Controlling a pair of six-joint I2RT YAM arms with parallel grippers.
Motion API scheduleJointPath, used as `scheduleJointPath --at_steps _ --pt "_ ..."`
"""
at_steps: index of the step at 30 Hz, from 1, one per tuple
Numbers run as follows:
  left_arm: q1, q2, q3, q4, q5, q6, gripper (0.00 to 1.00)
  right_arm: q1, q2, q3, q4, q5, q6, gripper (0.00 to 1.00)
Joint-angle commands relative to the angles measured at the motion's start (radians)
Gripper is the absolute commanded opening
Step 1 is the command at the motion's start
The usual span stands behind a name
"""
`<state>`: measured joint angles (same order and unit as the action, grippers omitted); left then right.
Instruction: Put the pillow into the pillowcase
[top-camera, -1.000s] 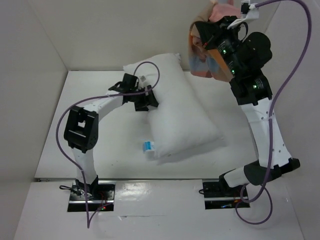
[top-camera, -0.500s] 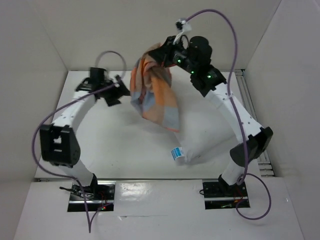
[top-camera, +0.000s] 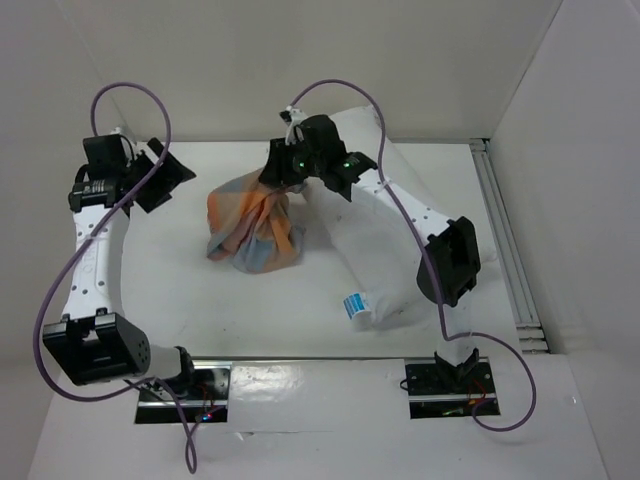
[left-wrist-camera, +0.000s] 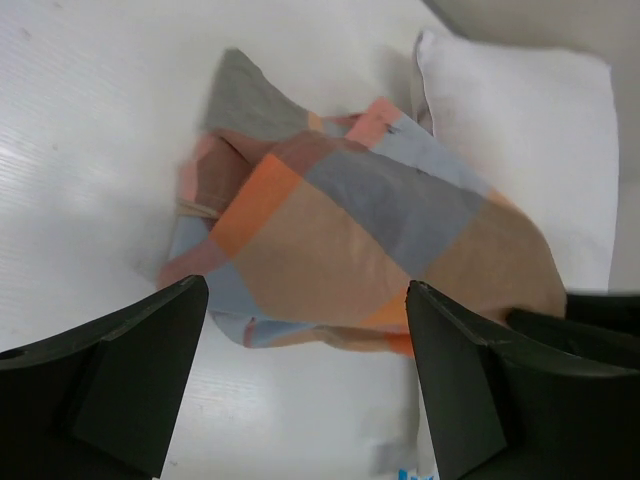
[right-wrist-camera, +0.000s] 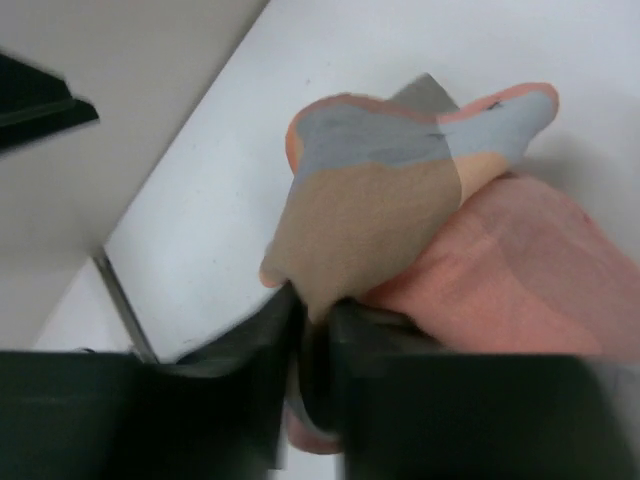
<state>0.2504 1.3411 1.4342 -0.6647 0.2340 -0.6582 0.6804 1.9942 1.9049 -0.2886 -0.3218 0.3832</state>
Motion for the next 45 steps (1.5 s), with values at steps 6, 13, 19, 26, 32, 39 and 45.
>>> scheduleJointPath --at_steps 6,13,19,26,32,39,45 --pt "-0.108 0.162 -0.044 0.014 0.110 0.103 0.99 -0.091 -0.214 -0.009 -0.170 0.259 -0.130 0.99" --pt "-0.167 0.383 -0.055 0.080 0.093 0.063 0.99 -0.111 -0.296 -0.124 -0.366 0.628 -0.193 0.99" --pt "-0.215 0.521 -0.084 0.175 0.218 0.020 0.54 -0.134 -0.186 -0.256 -0.442 0.615 -0.127 0.99" --pt "-0.194 0.463 -0.069 0.143 0.202 0.028 0.00 -0.310 -0.140 -0.342 -0.421 0.696 -0.032 0.00" --pt "-0.145 0.359 -0.038 0.111 0.183 0.028 0.00 -0.415 -0.201 -0.386 -0.472 0.977 0.088 0.00" --pt "-0.094 0.291 0.014 0.099 0.183 0.028 0.00 -0.438 -0.340 -0.418 -0.527 1.292 0.138 0.00" --pt "-0.094 0.260 0.089 0.068 0.192 0.019 0.00 -0.388 -0.388 -0.383 -0.443 1.276 0.056 1.00"
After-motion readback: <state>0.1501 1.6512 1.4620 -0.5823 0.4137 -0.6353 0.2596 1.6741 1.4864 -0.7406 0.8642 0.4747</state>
